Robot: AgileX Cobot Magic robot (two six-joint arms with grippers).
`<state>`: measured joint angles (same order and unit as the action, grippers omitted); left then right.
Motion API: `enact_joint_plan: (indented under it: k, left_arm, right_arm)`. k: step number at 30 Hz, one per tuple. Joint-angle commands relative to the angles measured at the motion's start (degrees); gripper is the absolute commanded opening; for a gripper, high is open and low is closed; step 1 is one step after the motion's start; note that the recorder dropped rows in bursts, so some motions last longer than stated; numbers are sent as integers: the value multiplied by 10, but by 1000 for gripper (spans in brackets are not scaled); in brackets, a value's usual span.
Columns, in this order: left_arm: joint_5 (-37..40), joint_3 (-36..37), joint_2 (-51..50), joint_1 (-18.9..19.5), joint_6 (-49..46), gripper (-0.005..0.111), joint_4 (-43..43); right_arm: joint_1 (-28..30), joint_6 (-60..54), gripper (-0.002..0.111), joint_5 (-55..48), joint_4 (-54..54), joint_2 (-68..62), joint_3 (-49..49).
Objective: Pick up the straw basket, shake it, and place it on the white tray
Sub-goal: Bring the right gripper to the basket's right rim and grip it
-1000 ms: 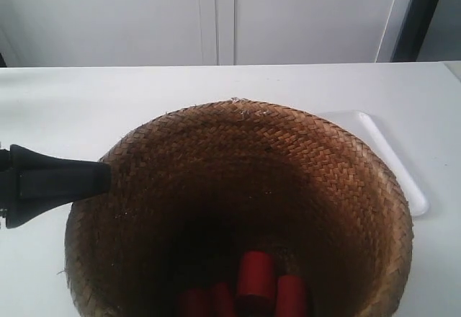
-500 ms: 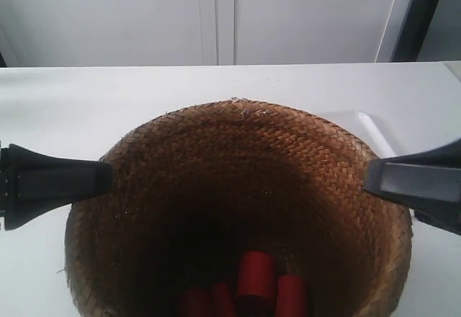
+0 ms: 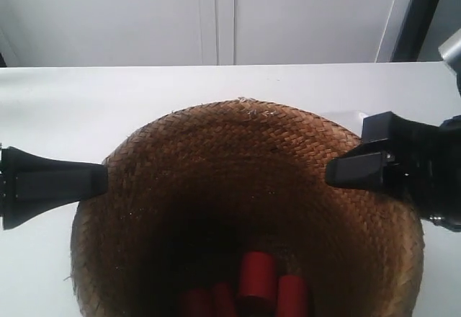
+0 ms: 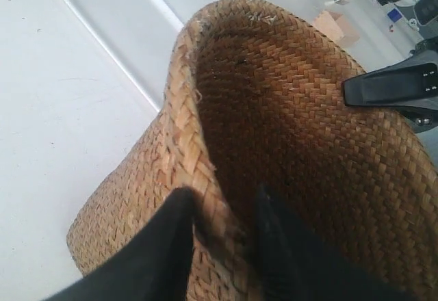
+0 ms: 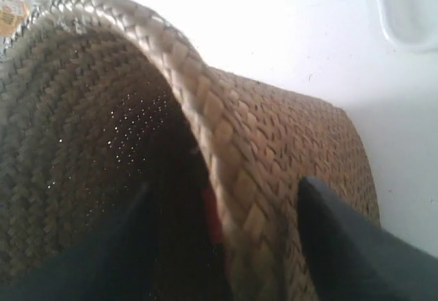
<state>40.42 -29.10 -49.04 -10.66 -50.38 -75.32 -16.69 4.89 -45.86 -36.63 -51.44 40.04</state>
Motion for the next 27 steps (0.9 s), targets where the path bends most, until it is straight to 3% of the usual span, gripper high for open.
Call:
enact_joint_plan:
  k: [1, 2, 3, 7, 10, 13, 16, 19, 23, 27]
  left_arm:
    - [14, -3, 0, -5, -11, 17, -16]
    - [15, -3, 0, -5, -25, 9, -24]
    - [18, -3, 0, -5, -42, 1, -34]
    - [38, -3, 0, -5, -123, 0, -91]
    - [63, -22, 10, -5, -161, 0, -123]
    - [94, -91, 41, -5, -116, 0, -86]
    - [104, -172, 88, -5, -15, 0, -1]
    - [94, -145, 125, -5, 45, 0, 63]
    - [42, -52, 128, -5, -9, 0, 11]
    - [94, -145, 138, -5, 15, 0, 29]
  right_arm:
    - [-2, -32, 19, 30, 8, 0, 5]
    - [-2, -49, 5, 34, 8, -1, 5]
    - [-2, -67, 1, 36, 11, -2, 5]
    - [-2, -107, 0, 54, 21, -16, 5]
    - [-2, -221, 0, 78, -83, -9, 6]
    - [-2, -319, 0, 53, -240, 39, 42]
    - [-2, -288, 0, 9, -190, 95, 112]
    - [-2, -161, 0, 6, -64, 127, 72]
    - [-2, -197, 0, 93, -92, 130, -38]
    - [-2, -268, 0, 21, -171, 141, 53]
